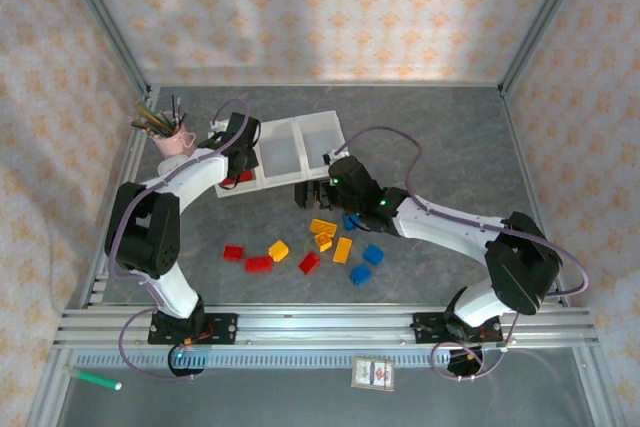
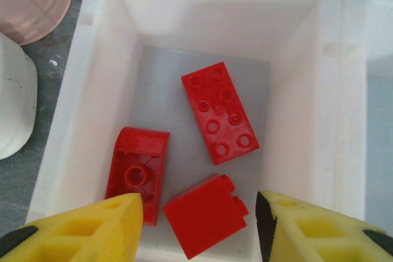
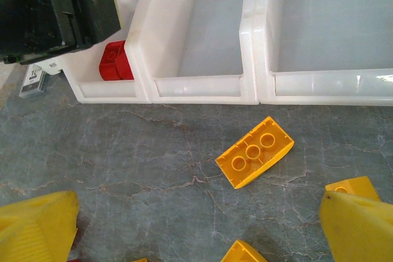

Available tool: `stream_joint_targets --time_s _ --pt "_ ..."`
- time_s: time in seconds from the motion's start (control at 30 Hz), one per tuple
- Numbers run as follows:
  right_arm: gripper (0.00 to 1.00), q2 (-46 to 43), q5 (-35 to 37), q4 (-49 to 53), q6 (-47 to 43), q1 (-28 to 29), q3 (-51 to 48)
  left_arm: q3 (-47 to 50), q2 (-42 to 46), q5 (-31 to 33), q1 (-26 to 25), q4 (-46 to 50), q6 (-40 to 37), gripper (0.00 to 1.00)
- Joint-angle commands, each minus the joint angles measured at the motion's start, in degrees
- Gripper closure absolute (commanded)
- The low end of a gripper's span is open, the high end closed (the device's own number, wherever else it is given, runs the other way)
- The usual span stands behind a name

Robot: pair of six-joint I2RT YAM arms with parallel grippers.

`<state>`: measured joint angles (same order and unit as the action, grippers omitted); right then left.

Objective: Sort the legos into containers by color
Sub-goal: Place the lego in the container, then pick up the lego from the bottom-left of the table.

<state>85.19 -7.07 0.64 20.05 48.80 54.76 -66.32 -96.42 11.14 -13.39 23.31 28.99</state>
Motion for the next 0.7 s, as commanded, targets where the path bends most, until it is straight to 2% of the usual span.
stream_joint_targets --time_s 0.0,0.1,0.23,0.33,0.43,0.67 --pt "0.0 0.2 -0.2 0.8 -2.7 -0.2 1.5 0.8 5.4 -1.6 -0.2 2.0 -1.0 0.44" --pt "0.0 0.3 -0.6 1.6 -4.3 -0.2 1.5 3.3 9.6 -2.6 -0.1 3.4 -1.1 0.43" --pt "0.0 0.3 -2.5 3.6 -5.2 0.1 1.8 7.8 15.9 -4.2 -1.3 5.2 -0.6 0.32" --pt "0.0 -0.5 -3.5 3.5 -5.9 1.1 0.9 10.9 20.2 -3.3 -3.4 8.7 1.3 0.28" --pt "0.0 -0.9 -3.7 3.1 -7.0 2.7 -0.6 13.1 24.0 -0.2 -6.0 13.6 4.2 0.27" --pt "0.0 0.0 -6.7 -0.5 -8.4 6.0 -3.5 19.4 31.9 2.3 -14.1 21.5 18.5 0.25"
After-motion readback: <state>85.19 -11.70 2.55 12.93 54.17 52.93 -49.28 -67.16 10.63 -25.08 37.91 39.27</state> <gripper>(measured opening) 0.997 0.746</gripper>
